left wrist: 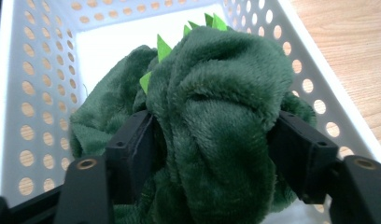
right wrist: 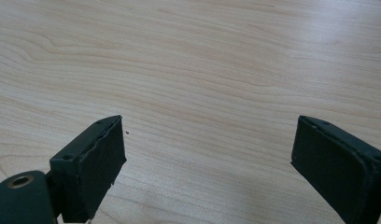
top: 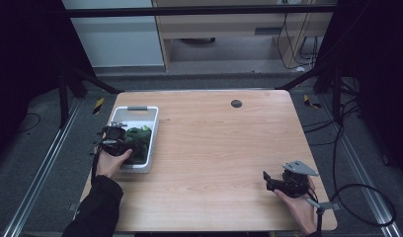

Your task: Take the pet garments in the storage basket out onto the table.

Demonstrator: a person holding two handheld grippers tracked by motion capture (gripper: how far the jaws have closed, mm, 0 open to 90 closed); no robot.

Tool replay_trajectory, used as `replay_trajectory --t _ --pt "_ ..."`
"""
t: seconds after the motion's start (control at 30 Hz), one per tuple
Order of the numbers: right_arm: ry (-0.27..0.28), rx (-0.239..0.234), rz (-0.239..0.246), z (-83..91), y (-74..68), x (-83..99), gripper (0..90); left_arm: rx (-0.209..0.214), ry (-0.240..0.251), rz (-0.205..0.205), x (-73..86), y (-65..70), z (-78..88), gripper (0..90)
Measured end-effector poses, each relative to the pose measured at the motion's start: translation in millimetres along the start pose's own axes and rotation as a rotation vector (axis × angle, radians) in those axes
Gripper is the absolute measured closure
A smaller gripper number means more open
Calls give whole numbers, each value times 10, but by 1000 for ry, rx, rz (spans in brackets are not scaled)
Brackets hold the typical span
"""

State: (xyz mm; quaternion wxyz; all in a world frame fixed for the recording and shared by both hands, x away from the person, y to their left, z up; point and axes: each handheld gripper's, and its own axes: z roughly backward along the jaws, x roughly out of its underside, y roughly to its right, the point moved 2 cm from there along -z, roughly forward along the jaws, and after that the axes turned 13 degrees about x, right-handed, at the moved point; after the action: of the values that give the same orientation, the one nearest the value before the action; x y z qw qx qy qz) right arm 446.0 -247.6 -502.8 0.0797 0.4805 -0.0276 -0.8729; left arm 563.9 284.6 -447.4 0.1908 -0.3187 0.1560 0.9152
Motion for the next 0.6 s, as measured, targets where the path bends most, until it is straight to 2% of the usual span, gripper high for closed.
replay_trajectory --t 0.13,0.2,0.27,0.3,0.4,0.6 --pt "0 2 6 -7 2 4 96 15 -1 9 7 -10 -18 392" --pt "-3 1 3 -11 -1 5 96 32 -1 23 12 -22 -19 466" --pt "-4 1 4 -13 -2 6 97 30 -3 21 12 -28 -17 496" --pt "-3 1 6 -14 -3 7 97 33 -3 28 15 -37 -20 552" --pt "-3 4 3 -11 -1 6 96 40 4 39 25 -43 -20 631" --pt "-3 2 -3 -7 4 1 96 35 8 38 25 -52 5 729"
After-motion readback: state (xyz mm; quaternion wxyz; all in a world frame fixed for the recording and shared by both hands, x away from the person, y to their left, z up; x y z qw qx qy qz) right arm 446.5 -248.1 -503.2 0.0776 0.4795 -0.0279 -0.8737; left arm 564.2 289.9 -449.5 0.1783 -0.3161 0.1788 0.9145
